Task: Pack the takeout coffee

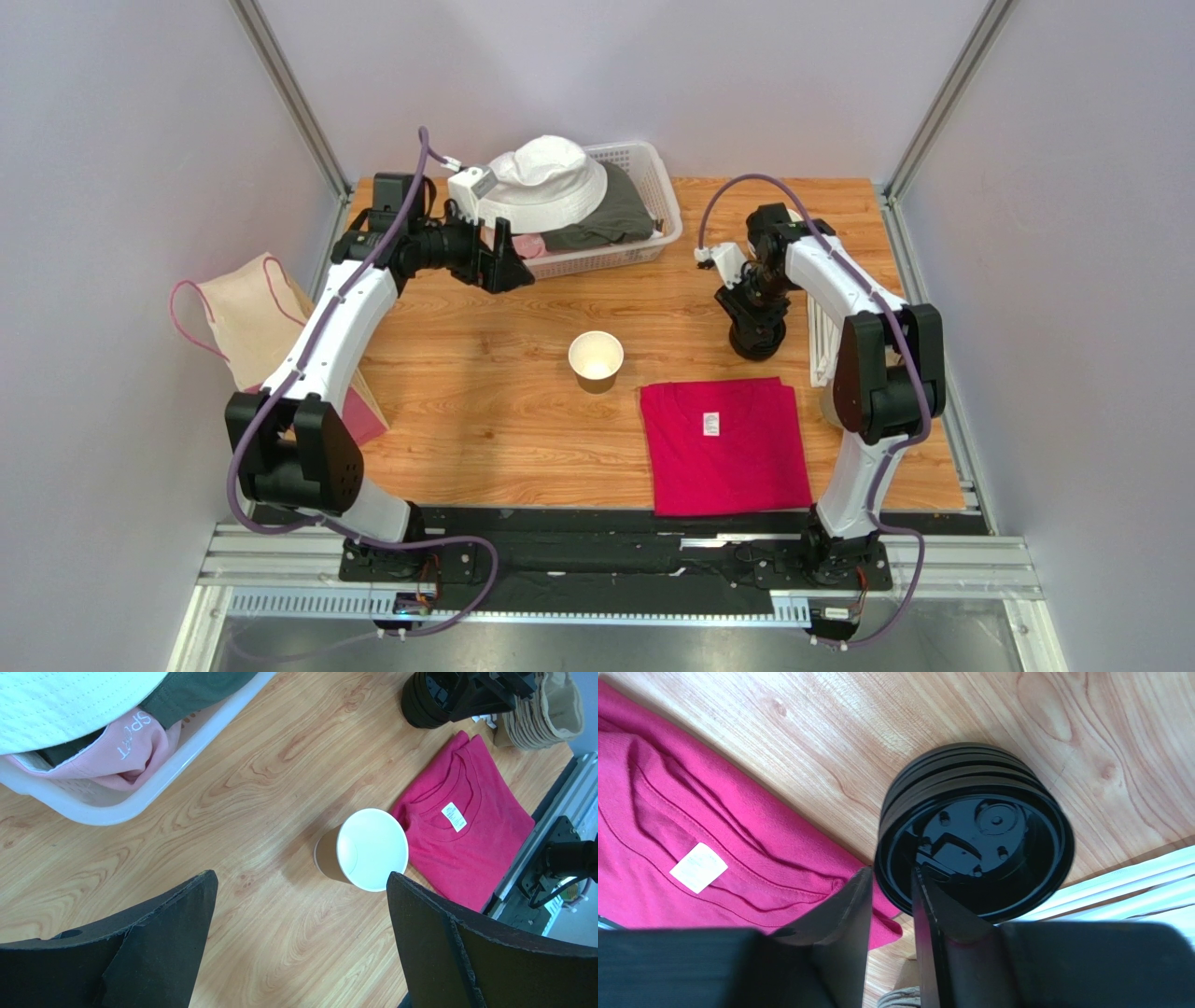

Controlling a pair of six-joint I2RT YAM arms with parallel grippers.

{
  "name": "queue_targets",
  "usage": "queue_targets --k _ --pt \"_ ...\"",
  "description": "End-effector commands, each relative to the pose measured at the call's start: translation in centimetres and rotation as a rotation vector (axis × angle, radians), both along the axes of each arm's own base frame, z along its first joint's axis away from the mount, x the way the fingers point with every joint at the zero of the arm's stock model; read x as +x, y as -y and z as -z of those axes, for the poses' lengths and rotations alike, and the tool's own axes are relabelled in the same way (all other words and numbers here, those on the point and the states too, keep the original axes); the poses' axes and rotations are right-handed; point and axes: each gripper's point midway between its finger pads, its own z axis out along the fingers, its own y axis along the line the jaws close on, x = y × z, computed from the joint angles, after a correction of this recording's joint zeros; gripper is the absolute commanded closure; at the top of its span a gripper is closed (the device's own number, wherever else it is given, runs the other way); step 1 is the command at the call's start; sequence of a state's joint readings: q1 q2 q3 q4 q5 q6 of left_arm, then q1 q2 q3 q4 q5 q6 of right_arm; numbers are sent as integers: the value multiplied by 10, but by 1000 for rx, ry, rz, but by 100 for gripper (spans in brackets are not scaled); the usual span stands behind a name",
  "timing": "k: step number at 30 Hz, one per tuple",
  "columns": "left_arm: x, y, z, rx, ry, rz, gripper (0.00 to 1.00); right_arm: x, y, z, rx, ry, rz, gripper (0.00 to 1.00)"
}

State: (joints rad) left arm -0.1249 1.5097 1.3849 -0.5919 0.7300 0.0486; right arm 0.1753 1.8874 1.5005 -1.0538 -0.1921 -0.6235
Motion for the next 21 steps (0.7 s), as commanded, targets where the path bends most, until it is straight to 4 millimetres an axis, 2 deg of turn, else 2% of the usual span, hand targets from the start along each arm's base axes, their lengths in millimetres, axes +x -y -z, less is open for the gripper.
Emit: queue_targets --k 1,4,12,21 --pt "4 5 -18 -14 48 21 1 14 -1 -11 9 51 -26 73" --pt "5 5 -18 -14 47 19 1 13 -2 -11 11 46 -33 78" --pt "6 5 -17 -17 41 18 1 18 1 -7 -2 47 -31 72" --pt "6 5 -16 -15 38 19 1 19 2 -4 -15 44 -38 77"
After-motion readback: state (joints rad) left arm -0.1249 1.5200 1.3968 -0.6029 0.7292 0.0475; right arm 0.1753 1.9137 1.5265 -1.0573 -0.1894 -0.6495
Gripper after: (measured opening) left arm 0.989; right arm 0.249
